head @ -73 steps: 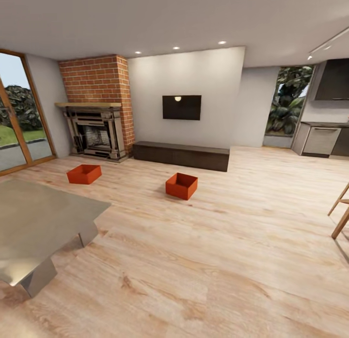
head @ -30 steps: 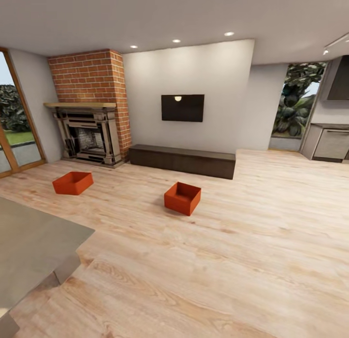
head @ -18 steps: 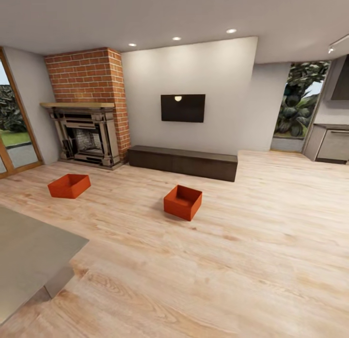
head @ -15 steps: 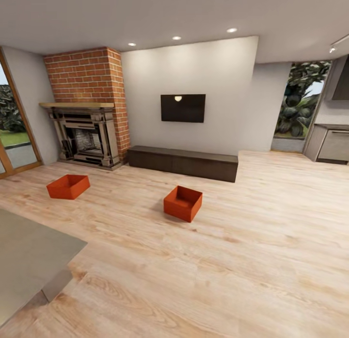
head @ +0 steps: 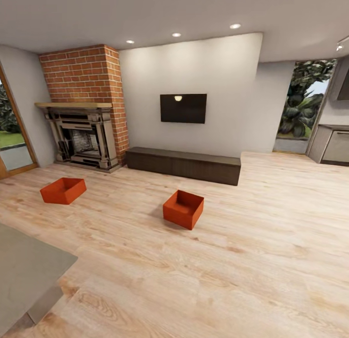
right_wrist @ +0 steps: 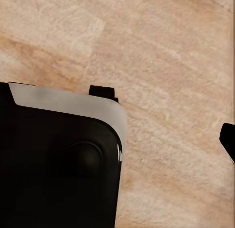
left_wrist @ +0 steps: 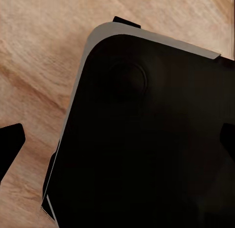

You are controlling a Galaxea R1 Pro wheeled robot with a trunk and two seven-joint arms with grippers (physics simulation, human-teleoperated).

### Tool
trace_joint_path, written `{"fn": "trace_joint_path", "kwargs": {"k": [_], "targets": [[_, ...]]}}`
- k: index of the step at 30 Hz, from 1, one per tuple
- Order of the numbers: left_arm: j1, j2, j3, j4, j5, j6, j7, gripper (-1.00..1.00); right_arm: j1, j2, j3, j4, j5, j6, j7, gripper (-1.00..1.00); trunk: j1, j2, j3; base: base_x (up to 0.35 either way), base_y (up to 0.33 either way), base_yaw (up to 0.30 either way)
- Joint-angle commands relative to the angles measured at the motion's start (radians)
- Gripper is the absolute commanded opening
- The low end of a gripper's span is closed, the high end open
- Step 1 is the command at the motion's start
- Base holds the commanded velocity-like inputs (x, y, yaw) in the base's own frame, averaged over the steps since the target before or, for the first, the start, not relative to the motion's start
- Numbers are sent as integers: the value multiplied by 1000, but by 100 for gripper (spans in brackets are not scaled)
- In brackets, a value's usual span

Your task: Move the two storage containers from the living room to the garage. In the garage, place one container on the floor and stack the other container on top of it (either order is fine).

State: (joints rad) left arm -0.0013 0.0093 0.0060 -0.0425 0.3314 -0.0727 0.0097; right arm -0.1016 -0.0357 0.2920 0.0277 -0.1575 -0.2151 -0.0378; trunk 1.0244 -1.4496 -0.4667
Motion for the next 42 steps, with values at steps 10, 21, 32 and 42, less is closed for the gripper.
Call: {"fn": "trace_joint_path", "kwargs": {"k": [10, 21, 32, 42], "targets": [[0, -1, 0, 0, 3, -2, 1, 100, -1, 0, 9, 3, -10, -6, -1, 100, 1, 0, -1, 325, 0, 0], [0, -2, 0, 0, 3, -2, 1, 100, -1, 2, 2, 3, -16, -5, -1, 100, 1, 0, -1, 325, 0, 0], [0, -2, -1, 0, 2, -2, 1, 100, -1, 5, -2, 1, -15, -16, 0, 100, 1, 0, -1, 325, 0, 0], [0, 0, -1, 0, 1, -2, 1, 100, -1, 3, -6, 1, -23, -11, -1, 100, 1, 0, -1, 325, 0, 0]]}}
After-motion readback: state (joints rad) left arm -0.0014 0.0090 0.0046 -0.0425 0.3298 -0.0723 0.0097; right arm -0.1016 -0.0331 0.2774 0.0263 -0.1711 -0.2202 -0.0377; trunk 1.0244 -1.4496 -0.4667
